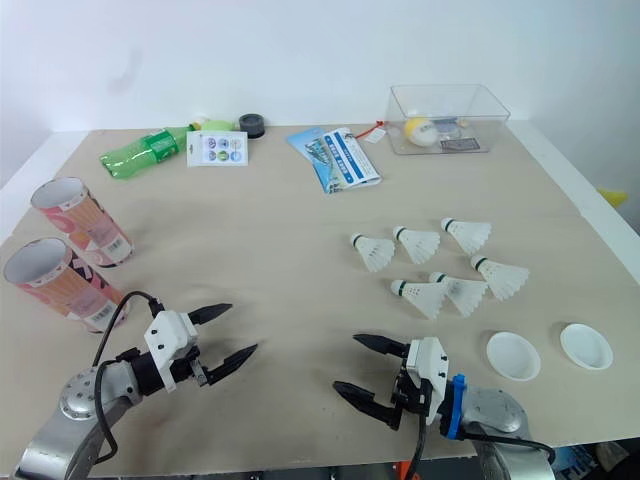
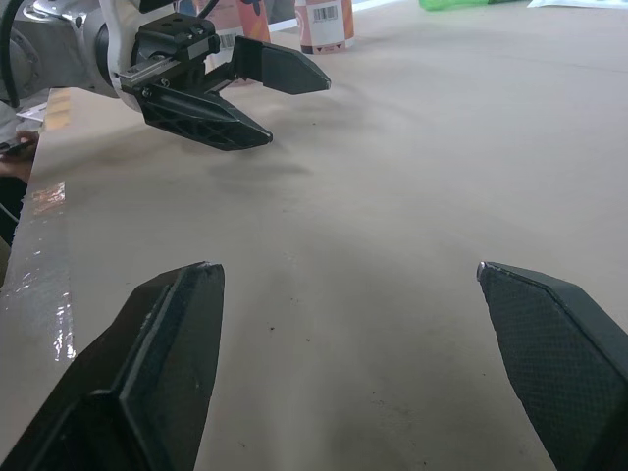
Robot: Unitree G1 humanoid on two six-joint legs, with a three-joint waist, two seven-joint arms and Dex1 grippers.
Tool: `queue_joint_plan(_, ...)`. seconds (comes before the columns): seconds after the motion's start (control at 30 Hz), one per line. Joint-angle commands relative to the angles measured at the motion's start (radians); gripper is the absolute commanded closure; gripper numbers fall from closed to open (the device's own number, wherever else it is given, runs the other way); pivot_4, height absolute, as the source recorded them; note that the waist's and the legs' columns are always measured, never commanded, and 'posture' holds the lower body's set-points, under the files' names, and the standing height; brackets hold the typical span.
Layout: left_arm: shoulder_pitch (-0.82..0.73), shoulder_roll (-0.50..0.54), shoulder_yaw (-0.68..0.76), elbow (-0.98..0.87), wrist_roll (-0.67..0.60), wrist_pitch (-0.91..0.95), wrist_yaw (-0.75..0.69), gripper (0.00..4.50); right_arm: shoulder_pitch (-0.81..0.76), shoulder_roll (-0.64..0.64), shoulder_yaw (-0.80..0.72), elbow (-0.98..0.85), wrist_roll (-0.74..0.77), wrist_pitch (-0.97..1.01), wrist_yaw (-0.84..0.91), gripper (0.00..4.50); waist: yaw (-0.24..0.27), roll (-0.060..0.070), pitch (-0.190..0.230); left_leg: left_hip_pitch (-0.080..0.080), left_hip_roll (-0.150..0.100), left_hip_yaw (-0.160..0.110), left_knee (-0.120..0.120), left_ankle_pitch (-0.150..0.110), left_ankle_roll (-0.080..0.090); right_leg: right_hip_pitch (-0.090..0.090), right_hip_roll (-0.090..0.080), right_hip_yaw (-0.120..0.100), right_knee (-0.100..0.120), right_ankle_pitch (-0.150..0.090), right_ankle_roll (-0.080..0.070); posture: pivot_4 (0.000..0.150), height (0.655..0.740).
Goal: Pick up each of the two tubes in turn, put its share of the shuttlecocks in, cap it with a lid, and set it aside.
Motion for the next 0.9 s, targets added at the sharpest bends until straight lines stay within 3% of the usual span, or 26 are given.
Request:
queue_joint_plan(0.03,-0.013,0.012,0.005,0.0,-0.015,-0.02,-0.022,0.0,-0.011,-0.003,-0.016,-0.025,0.016,-0.013,0.002,0.07,0.0,0.0,0.0,0.0,0.0,0.0,0.0,0.0,0.0,0.0,0.0,0.0,0.0,0.0,0.0,0.15,0.74)
queue_joint_plan(0.63,-0.036,0.004,-0.002,0.043,-0.006,-0.071,-0.068,0.0,-0.073,-0.028,-0.048,0.006,0.043,-0.005,0.02,0.07,0.0,0.0,0.0,0.0,0.0,0.0,0.0,0.0,0.0,0.0,0.0,0.0,0.0,0.0,0.0,0.15,0.74)
queue_joint_plan(0.8,-0.021,-0.02,-0.003,0.044,0.006,-0.082,-0.038,0.0,-0.185,-0.104,-0.052,-0.023,0.095,0.068,0.084,0.07,-0.001,0.0,0.0,0.0,0.0,0.001,0.0,0.0,0.0,0.0,0.0,0.001,0.0,0.001,-0.001,0.15,0.74)
queue_joint_plan(0.9,0.004,-0.055,0.011,0.03,0.012,-0.073,0.019,0.0,-0.375,-0.162,-0.042,-0.025,0.167,0.233,0.081,0.07,-0.01,0.0,0.0,0.001,0.0,0.003,0.0,0.0,0.0,-0.001,0.0,0.002,0.0,0.002,-0.001,0.15,0.74)
